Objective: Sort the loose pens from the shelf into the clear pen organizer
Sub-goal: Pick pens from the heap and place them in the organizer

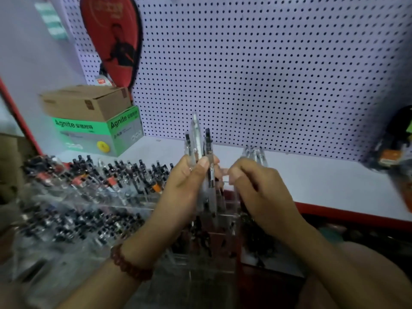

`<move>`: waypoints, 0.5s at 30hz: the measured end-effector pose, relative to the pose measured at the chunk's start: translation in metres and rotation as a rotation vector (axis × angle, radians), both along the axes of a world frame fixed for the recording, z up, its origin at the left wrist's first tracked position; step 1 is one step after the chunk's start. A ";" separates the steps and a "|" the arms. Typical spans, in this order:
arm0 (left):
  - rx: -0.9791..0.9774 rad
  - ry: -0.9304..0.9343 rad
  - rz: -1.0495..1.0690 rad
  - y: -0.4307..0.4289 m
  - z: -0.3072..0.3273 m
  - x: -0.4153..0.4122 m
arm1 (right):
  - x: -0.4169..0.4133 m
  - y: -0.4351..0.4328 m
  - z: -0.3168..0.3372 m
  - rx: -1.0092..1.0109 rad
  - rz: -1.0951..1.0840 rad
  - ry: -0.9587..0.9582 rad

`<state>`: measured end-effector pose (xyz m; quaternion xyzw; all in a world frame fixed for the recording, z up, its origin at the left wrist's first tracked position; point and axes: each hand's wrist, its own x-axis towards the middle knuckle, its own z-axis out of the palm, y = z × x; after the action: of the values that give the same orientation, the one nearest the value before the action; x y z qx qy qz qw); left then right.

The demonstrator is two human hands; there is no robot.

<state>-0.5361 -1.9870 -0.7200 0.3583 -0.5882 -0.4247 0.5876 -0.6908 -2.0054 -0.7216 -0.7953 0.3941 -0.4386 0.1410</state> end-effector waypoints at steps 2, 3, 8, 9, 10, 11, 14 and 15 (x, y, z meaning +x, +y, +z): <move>-0.036 -0.053 0.014 0.003 -0.018 0.002 | 0.004 0.003 0.000 0.190 0.068 -0.123; -0.058 -0.126 0.012 0.005 -0.027 0.001 | 0.006 0.004 -0.002 0.263 0.123 -0.116; -0.123 -0.266 -0.133 0.007 -0.062 -0.001 | 0.019 0.011 -0.012 0.164 0.129 0.033; -0.158 -0.293 -0.181 0.011 -0.058 0.001 | 0.021 0.012 -0.016 0.141 0.135 -0.016; -0.206 -0.318 -0.207 0.013 -0.055 0.003 | 0.022 0.013 -0.018 0.115 0.134 -0.056; -0.254 -0.332 -0.228 0.018 -0.052 0.004 | 0.024 0.015 -0.020 0.071 0.114 -0.074; -0.225 -0.267 -0.252 0.020 -0.051 0.006 | 0.028 0.018 -0.023 0.076 0.087 -0.126; -0.156 -0.213 -0.281 0.021 -0.049 0.005 | 0.027 0.019 -0.023 0.097 0.079 -0.152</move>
<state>-0.5307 -1.9663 -0.7693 0.2690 -0.7226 -0.4152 0.4829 -0.6635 -1.9866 -0.7443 -0.7668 0.3713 -0.4723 0.2260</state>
